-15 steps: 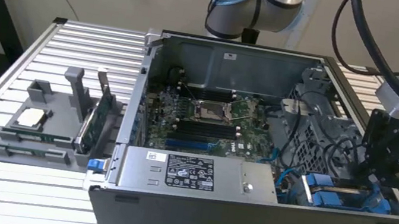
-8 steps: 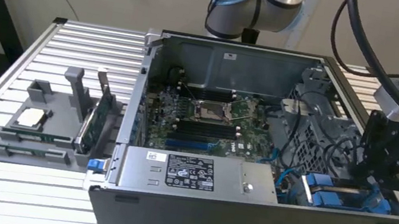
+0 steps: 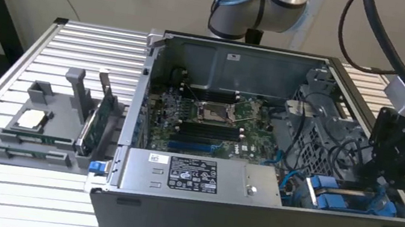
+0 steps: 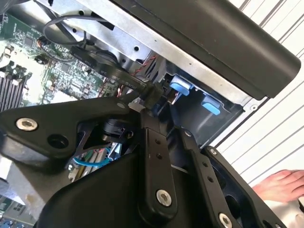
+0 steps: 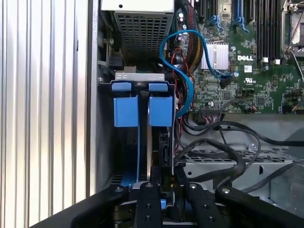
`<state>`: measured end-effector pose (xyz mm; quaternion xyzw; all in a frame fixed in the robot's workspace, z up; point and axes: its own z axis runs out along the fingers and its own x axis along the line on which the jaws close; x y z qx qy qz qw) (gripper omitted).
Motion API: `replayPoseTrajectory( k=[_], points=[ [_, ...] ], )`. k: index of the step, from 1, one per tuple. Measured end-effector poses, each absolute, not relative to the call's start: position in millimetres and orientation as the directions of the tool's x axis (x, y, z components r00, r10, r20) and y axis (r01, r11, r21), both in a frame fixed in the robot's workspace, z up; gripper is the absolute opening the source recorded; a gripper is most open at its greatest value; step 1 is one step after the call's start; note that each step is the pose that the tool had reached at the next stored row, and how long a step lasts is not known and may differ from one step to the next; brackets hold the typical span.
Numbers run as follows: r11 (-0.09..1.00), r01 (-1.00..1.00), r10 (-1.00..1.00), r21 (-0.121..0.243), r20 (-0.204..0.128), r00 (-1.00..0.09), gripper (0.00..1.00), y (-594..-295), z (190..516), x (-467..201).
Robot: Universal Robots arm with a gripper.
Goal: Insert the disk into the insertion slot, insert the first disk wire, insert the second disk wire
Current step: 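Insert the first disk wire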
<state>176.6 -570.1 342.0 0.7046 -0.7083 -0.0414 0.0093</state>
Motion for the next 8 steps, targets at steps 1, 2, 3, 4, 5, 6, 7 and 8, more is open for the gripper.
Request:
replayPoseTrajectory(
  k=[1, 2, 3, 4, 5, 6, 7, 8],
  points=[
    [0.003, -0.997, -0.999, 0.072, -0.045, -0.007, 0.26, -570.1, 344.1, 176.7],
    [0.004, -0.997, -0.999, 0.072, -0.045, -0.007, 0.26, -570.1, 345.9, 176.7],
    [0.003, -0.997, -0.999, 0.072, -0.045, -0.007, 0.26, -570.1, 347.8, 176.6],
    [0.003, -0.997, -0.999, 0.072, -0.045, -0.007, 0.26, -570.1, 350.0, 176.7],
    [0.004, -0.997, -0.999, 0.072, -0.045, -0.007, 0.26, -570.1, 351.8, 176.6],
    [0.004, -0.997, -0.999, 0.072, -0.045, -0.007, 0.26, -570.1, 353.9, 176.6],
    [0.004, -0.997, -0.999, 0.072, -0.044, -0.007, 0.26, -570.1, 355.7, 176.7],
    [0.004, -0.997, -0.999, 0.072, -0.044, -0.007, 0.26, -570.1, 357.2, 176.6]
  ],
)
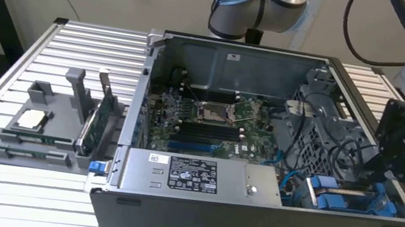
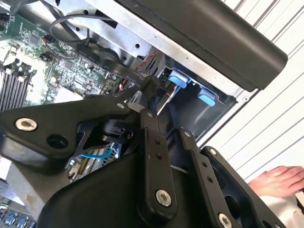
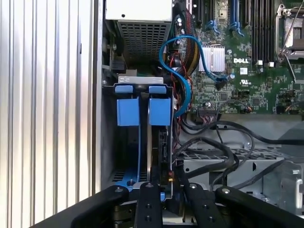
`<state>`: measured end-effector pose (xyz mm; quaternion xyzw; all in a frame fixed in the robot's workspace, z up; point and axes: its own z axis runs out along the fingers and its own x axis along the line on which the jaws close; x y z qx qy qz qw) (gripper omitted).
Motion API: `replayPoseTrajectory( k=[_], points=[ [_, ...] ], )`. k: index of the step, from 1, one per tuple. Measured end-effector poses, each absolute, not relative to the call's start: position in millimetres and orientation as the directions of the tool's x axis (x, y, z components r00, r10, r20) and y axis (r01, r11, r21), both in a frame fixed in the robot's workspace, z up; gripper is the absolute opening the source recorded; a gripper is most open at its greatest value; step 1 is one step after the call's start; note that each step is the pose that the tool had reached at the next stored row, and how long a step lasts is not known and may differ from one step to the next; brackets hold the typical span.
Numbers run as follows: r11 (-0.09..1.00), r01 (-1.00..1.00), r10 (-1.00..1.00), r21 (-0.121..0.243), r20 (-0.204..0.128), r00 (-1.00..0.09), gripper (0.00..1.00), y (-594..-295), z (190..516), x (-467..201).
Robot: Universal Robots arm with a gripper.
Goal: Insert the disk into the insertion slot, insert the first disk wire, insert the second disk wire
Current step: 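Insert the first disk wire, then insert the second disk wire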
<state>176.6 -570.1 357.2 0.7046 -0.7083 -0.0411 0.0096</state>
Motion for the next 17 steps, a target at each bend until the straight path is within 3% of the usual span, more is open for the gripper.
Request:
replayPoseTrajectory(
  k=[17],
  points=[
    [0.005, -0.997, -1.0, 0.078, -0.019, -0.007, 0.26, -568.1, 377.0, 181.0]
  ],
)
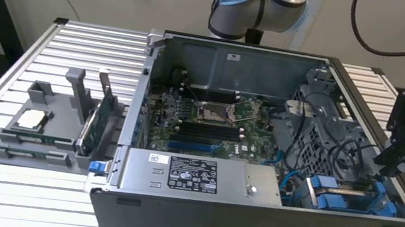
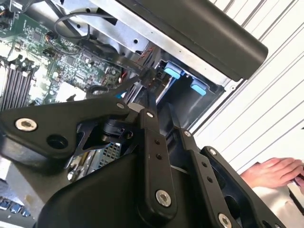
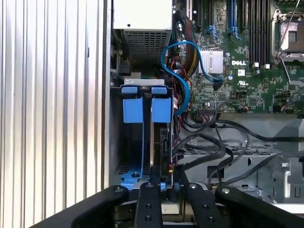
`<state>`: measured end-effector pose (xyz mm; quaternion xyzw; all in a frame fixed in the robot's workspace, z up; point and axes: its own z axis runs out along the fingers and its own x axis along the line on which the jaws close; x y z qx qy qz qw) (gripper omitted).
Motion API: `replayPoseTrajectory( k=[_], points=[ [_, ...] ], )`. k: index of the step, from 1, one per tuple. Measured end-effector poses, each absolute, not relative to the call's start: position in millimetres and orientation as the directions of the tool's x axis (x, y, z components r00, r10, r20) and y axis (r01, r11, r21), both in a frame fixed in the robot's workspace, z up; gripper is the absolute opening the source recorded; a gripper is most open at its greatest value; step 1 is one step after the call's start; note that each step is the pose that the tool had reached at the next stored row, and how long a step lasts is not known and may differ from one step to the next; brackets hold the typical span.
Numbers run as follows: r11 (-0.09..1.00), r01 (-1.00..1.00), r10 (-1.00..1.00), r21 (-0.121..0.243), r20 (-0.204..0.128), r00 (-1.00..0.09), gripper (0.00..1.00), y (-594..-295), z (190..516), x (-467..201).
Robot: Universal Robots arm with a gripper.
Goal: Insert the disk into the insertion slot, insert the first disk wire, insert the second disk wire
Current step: 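Insert the second disk wire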
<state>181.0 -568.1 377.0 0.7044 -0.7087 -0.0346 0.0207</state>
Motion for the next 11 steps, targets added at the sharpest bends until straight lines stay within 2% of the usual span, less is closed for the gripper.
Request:
replayPoseTrajectory(
  k=[6, 11],
  points=[
    [0.008, -0.996, -1.0, 0.089, 0.006, -0.007, 0.26, -563.2, 378.6, 185.1],
    [0.008, -0.996, -1.0, 0.091, 0.013, -0.007, 0.26, -560.8, 378.7, 187.5]
  ],
)
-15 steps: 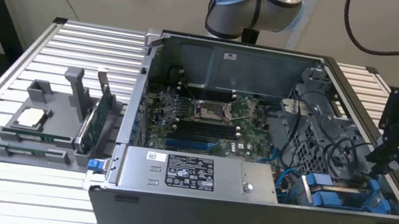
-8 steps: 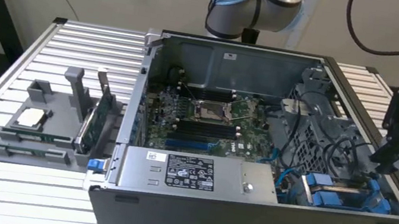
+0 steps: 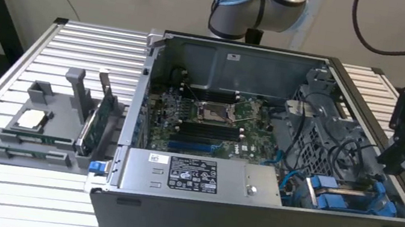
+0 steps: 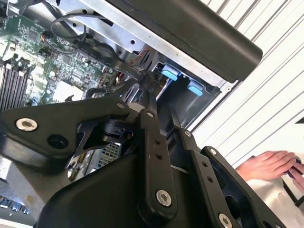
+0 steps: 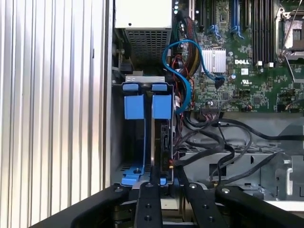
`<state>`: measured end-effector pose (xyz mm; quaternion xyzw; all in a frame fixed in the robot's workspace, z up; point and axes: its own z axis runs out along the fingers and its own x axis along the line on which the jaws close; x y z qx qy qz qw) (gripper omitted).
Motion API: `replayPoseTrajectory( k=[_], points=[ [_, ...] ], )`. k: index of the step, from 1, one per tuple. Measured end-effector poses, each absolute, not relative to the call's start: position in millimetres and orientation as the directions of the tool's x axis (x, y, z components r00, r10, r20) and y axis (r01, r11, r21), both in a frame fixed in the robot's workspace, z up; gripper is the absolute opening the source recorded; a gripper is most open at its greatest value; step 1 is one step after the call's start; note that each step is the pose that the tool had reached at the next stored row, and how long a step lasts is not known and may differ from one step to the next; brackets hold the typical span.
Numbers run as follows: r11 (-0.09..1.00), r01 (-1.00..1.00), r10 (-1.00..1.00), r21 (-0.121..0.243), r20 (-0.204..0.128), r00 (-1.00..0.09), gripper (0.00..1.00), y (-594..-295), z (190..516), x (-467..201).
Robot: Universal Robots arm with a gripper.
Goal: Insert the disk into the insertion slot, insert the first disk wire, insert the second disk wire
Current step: 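Insert the second disk wire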
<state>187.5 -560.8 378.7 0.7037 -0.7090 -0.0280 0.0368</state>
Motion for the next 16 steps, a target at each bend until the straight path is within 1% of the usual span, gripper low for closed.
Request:
replayPoseTrajectory(
  k=[16],
  points=[
    [0.008, -0.995, -1.0, 0.097, 0.008, -0.007, 0.26, -560.4, 378.8, 193.2]
  ],
)
